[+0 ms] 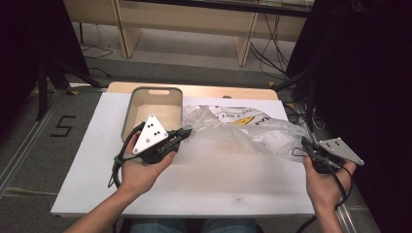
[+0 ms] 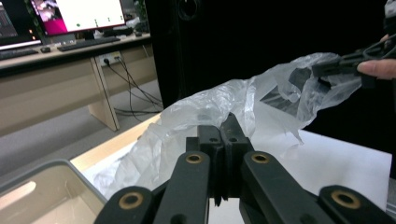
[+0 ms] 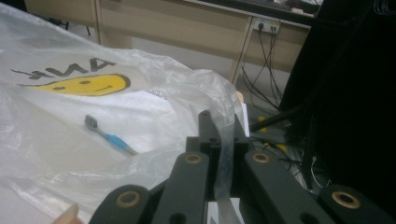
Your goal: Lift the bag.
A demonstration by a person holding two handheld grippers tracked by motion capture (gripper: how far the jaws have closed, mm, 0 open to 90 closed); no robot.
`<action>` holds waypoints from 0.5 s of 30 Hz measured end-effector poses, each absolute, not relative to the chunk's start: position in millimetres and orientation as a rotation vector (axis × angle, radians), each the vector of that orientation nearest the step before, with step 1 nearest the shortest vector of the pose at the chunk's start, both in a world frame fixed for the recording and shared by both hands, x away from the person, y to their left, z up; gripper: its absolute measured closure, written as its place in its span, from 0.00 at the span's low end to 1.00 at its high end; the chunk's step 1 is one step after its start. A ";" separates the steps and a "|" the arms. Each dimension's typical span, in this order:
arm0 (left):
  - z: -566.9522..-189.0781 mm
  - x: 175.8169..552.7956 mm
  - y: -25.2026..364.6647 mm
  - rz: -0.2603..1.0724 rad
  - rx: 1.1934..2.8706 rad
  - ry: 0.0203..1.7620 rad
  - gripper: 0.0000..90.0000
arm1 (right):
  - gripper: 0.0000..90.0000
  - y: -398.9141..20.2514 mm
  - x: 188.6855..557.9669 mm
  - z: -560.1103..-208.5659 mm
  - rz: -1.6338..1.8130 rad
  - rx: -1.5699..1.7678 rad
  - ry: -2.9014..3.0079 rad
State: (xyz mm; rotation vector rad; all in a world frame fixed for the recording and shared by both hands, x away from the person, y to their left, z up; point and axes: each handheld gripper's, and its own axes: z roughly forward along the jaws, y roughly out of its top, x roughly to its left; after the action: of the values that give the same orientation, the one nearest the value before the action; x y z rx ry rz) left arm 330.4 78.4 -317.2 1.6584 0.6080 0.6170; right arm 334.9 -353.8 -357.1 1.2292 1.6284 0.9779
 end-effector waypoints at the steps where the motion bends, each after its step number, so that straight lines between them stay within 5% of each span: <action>1: -315.5 330.3 78.4 0.618 1.650 0.607 1.00 | 1.00 -353.5 335.1 -356.6 0.982 1.228 1.628; 15: -314.2 340.2 79.6 0.625 1.639 0.632 1.00 | 1.00 -347.6 339.3 -351.9 0.990 1.218 1.624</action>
State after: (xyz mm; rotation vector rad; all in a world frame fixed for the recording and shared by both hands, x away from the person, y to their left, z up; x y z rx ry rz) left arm 340.2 79.6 -314.2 1.6391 0.6322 0.6251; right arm 339.3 -347.6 -351.9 1.2180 1.6243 0.9904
